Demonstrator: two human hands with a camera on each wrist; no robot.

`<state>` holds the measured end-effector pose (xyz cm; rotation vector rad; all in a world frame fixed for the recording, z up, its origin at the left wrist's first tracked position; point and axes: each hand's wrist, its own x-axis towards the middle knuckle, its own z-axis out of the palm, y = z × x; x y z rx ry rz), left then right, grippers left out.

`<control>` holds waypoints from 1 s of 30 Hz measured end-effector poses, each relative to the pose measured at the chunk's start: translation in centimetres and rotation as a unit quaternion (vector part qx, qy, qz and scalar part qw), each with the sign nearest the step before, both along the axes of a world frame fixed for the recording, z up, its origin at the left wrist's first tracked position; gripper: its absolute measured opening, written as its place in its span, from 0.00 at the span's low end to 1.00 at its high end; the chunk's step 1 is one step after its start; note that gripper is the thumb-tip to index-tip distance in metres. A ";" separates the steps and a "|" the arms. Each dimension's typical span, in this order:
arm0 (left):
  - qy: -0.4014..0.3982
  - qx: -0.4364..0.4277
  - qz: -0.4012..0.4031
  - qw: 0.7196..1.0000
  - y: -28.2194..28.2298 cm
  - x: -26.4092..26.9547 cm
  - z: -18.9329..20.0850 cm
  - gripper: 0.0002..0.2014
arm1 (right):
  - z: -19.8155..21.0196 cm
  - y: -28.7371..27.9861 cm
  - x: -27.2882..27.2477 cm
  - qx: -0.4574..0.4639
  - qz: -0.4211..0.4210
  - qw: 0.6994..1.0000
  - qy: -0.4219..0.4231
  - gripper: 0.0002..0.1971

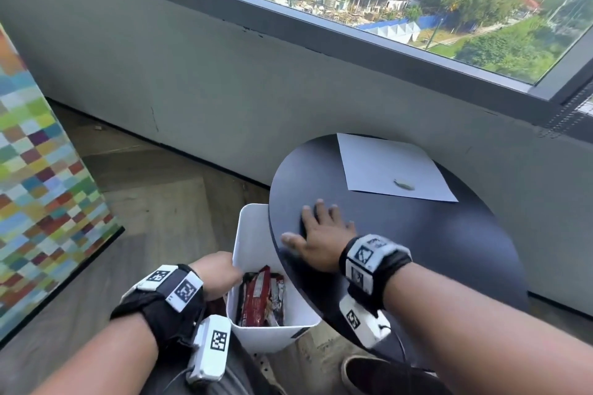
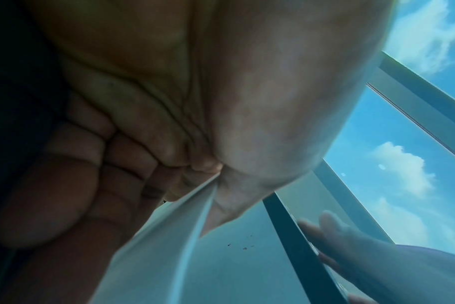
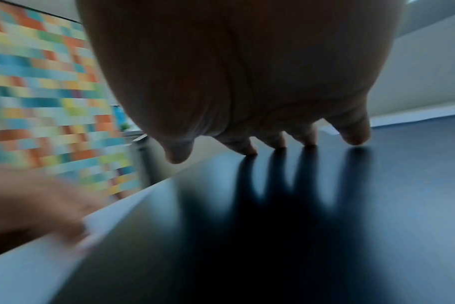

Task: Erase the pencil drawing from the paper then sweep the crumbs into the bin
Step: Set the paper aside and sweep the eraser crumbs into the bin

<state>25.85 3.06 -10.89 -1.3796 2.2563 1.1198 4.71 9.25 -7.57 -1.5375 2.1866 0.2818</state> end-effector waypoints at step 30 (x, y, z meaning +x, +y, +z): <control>-0.014 -0.017 -0.014 1.000 -0.8 0.1 -1.5 0.04 | 2.3 3.9 -4.0 -0.119 0.180 0.973 -0.082 0.37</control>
